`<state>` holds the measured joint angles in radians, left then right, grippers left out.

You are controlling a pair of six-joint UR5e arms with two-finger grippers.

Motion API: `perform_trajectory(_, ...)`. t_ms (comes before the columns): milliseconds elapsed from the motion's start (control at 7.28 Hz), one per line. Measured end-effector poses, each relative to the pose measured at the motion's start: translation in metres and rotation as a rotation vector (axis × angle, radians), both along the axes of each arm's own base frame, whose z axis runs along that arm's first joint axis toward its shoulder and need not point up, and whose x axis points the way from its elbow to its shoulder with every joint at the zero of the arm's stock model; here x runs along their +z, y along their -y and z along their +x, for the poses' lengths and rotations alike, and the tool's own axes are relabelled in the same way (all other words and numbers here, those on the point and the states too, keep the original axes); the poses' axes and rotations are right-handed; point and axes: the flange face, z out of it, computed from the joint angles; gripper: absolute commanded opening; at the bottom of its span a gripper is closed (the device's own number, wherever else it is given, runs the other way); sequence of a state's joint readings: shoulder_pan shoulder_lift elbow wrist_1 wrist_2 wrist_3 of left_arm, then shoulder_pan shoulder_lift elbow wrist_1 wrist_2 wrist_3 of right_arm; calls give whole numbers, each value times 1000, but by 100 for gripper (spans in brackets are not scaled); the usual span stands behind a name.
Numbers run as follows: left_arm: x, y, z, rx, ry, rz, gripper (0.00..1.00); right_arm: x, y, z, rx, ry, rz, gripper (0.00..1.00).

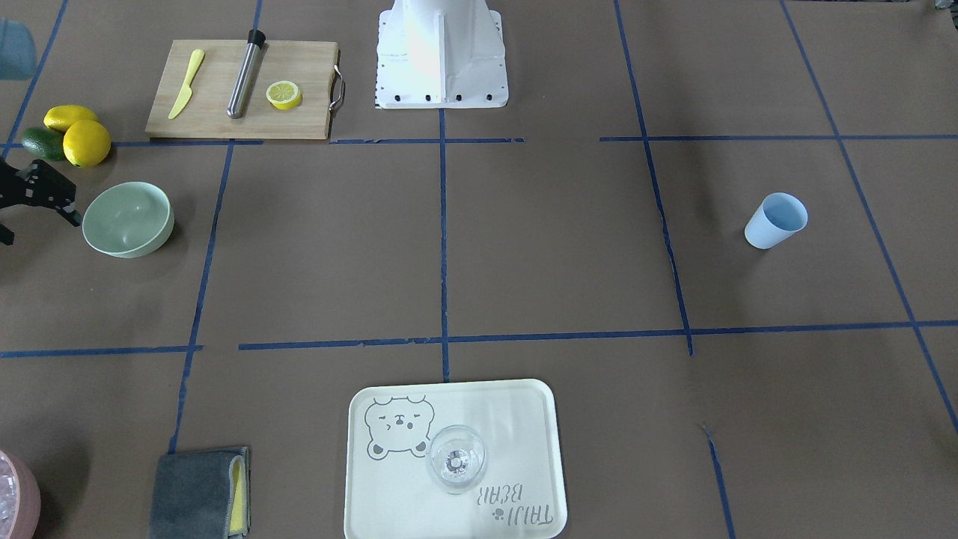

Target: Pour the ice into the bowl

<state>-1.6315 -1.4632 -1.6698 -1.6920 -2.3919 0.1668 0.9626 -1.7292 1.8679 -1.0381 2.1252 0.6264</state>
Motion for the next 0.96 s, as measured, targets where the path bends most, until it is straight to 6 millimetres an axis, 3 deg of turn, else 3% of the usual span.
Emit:
perform_trajectory(275, 1, 0, 0, 1, -1, -1, 100, 22, -28, -2, -18, 1, 0, 77)
perform_trajectory(550, 1, -1, 1, 1, -1, -1, 100, 34, -40, -9, -36, -9, -4, 74)
perform_trajectory(687, 0, 0, 1, 1, -1, 0, 100, 37, -42, -12, -42, -14, -4, 61)
perform_trajectory(825, 0, 0, 0, 1, -1, 1, 100, 40, -42, -14, -45, -18, -5, 22)
perform_trajectory(962, -1, 0, 0, 1, -1, 2, 100, 42, -41, -16, -47, -21, -8, 0)
